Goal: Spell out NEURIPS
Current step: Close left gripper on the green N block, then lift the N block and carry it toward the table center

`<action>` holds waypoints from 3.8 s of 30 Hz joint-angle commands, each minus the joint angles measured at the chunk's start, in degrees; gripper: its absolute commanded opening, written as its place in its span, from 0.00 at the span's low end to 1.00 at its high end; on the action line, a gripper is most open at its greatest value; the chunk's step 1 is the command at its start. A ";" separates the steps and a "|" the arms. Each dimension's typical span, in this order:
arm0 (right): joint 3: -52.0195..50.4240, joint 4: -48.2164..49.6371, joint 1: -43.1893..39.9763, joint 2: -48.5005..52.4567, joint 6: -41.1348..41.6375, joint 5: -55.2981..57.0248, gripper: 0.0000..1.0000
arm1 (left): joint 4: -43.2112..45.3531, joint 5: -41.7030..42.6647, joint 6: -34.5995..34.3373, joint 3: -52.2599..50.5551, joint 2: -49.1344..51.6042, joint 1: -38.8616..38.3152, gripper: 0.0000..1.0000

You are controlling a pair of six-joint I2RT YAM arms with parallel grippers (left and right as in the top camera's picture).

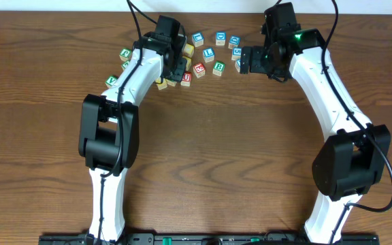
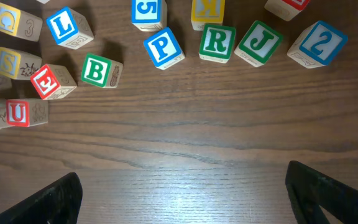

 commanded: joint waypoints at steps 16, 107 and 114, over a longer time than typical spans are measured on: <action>1.03 -0.07 0.35 0.46 0.37 0.87 0.99 | 1.75 -0.13 0.87 -2.93 -1.03 0.31 0.41; 1.03 -0.07 0.50 0.46 0.37 0.87 0.99 | 7.43 -0.37 -19.98 -29.11 -18.34 -13.11 0.26; 1.03 -0.07 0.50 0.46 0.37 0.87 0.99 | 8.55 -0.35 -20.02 -29.11 -16.24 -13.16 0.27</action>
